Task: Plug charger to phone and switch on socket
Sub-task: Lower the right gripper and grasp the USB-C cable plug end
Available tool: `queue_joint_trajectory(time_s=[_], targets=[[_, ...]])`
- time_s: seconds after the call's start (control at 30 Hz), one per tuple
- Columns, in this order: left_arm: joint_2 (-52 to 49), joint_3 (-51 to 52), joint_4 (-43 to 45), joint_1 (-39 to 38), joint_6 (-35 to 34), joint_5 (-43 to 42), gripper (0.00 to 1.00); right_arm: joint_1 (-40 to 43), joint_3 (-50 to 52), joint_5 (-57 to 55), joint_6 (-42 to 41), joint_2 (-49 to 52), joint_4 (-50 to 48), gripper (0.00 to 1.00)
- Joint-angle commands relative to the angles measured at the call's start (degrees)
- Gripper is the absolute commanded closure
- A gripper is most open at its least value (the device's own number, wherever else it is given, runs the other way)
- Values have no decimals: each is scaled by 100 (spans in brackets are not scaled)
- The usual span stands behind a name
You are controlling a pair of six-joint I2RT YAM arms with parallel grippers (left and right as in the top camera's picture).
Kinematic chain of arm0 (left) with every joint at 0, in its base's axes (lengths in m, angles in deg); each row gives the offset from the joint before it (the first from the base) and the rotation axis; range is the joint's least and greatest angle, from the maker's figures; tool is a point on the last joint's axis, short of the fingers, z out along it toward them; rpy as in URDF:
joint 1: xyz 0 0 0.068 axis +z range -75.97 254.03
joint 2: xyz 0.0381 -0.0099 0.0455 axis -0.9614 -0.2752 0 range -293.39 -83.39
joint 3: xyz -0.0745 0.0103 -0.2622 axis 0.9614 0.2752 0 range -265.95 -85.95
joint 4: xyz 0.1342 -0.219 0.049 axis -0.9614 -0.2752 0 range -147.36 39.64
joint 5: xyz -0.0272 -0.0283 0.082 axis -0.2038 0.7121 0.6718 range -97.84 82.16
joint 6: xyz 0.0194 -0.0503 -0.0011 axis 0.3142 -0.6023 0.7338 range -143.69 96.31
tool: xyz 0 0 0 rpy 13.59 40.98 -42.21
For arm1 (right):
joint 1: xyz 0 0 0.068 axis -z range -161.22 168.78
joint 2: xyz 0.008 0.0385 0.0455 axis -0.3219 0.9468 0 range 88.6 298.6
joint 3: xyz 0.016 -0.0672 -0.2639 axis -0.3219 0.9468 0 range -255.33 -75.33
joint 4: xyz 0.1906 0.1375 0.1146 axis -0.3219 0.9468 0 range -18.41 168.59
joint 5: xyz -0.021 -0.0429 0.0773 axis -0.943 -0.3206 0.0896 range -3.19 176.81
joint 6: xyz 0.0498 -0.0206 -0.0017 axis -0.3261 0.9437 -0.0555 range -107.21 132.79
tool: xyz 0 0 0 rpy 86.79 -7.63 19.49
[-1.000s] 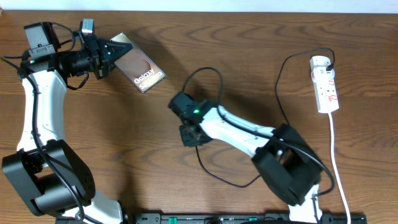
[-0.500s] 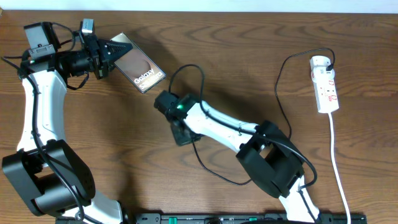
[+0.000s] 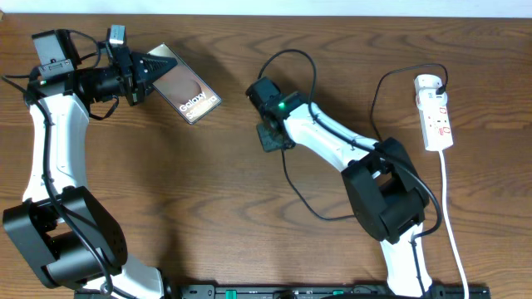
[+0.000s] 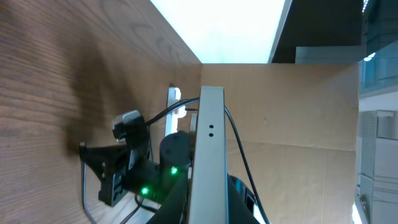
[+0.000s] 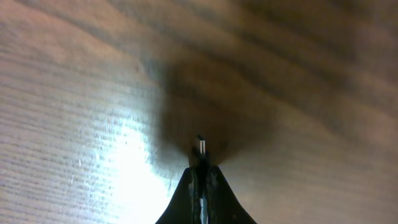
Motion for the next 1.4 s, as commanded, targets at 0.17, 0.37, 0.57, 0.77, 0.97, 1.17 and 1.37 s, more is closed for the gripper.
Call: queue_joint_trajectory(time_s=[0.17,0.37,0.57,0.77,0.97,1.17,1.37], targets=[[103,-107,7,-9,35,-229,93,190,-57,330,-149,-127,90,96],[105,-107,4,-9,35,-229,93,319,-11,341,-1054,-127,101,85],[103,-107,4,-9,35,-232,93,396,20,791,-1108,7,105,83],[103,-107,2,-9,35,-232,93,404,20,1644,-1244,269,188,83],[105,-107,-15,-9,35,-232,93,400,20,1641,-1338,555,280,85],[105,-107,-15,-9,35,-232,93,404,0,1517,-1375,601,245,99],[103,-107,-13,-7,35,-232,93,369,-245,289,-1008,367,330,99]])
